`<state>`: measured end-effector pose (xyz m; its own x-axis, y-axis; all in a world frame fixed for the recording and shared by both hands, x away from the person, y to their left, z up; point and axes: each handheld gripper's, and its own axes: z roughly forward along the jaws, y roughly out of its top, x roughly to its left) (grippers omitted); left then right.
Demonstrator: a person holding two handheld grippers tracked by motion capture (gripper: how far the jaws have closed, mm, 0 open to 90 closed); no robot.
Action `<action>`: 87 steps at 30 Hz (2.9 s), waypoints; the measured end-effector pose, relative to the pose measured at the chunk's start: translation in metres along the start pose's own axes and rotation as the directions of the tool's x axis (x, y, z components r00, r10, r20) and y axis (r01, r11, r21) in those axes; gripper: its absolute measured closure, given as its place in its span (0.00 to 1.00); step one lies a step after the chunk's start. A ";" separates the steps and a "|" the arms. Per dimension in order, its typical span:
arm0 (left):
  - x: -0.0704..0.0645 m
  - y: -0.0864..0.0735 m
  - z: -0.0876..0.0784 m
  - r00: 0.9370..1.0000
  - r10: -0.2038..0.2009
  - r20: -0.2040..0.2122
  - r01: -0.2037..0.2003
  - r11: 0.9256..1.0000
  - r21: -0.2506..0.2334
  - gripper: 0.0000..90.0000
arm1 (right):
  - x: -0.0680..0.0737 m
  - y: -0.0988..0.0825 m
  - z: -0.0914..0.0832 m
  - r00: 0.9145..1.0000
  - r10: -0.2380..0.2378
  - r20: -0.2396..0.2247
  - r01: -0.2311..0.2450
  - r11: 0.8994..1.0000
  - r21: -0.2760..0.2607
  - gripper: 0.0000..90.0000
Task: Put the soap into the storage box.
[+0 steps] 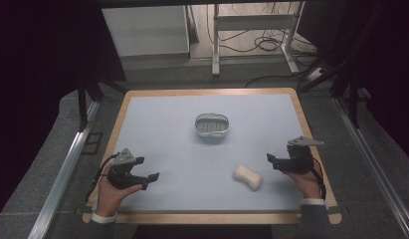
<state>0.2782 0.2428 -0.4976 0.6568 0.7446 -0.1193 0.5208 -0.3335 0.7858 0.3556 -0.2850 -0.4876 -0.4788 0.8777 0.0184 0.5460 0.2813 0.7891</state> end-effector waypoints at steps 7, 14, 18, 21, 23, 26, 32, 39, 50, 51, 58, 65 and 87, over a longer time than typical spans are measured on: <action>-0.001 0.000 0.000 1.000 0.001 0.005 -0.001 1.000 0.001 0.15 | 0.002 0.000 -0.001 1.000 -0.022 0.010 0.022 1.000 0.009 0.14; -0.001 0.000 0.002 1.000 0.003 0.008 -0.003 1.000 0.008 0.15 | 0.003 -0.001 0.003 0.999 -0.036 0.005 0.036 0.999 0.035 0.14; 0.000 -0.001 0.003 1.000 -0.001 0.007 0.001 1.000 0.015 0.15 | 0.005 0.001 0.004 0.999 -0.041 -0.002 0.041 0.998 0.046 0.15; 0.001 -0.001 0.003 1.000 -0.015 0.010 0.015 1.000 0.008 0.15 | 0.005 0.002 0.006 0.999 -0.046 0.009 0.046 0.998 0.052 0.16; 0.001 -0.001 0.003 1.000 -0.013 0.016 0.013 1.000 0.007 0.15 | 0.005 0.001 0.008 0.999 -0.048 0.012 0.048 0.997 0.064 0.16; 0.001 -0.001 0.004 1.000 -0.011 0.016 0.011 1.000 0.009 0.15 | 0.003 0.001 0.008 0.999 -0.050 0.012 0.049 0.995 0.087 0.16; 0.001 -0.001 0.003 1.000 -0.012 0.017 0.012 1.000 0.007 0.15 | 0.002 0.009 0.001 0.999 -0.041 0.025 0.038 0.995 0.097 0.17; 0.000 -0.002 0.006 1.000 -0.007 0.019 0.007 1.000 0.016 0.15 | 0.004 0.018 -0.008 0.999 -0.050 -0.003 0.050 0.991 0.121 0.18; 0.000 -0.002 0.006 1.000 -0.007 0.015 0.007 1.000 0.018 0.15 | 0.019 0.037 -0.013 0.992 -0.118 -0.037 0.123 0.980 0.158 0.19; 0.000 -0.002 0.005 1.000 -0.010 0.015 0.009 1.000 0.015 0.15 | 0.021 0.038 -0.013 0.992 -0.117 -0.043 0.123 0.980 0.160 0.20; 0.001 -0.003 0.005 1.000 -0.009 0.016 0.008 1.000 0.016 0.15 | 0.035 0.042 -0.008 0.983 -0.168 -0.076 0.180 0.962 0.205 0.20; 0.000 -0.002 0.006 1.000 -0.008 0.021 0.008 1.000 0.016 0.15 | 0.050 0.049 -0.008 0.973 -0.207 -0.103 0.225 0.952 0.208 0.22; -0.001 -0.002 0.006 1.000 -0.002 0.026 0.002 1.000 0.022 0.15 | 0.089 0.045 0.017 0.932 -0.277 -0.235 0.350 0.858 0.375 0.29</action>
<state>0.2794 0.2394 -0.5025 0.6697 0.7298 -0.1372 0.5339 -0.3449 0.7720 0.3489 -0.1882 -0.4609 -0.7591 0.6484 -0.0575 0.5589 0.6944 0.4533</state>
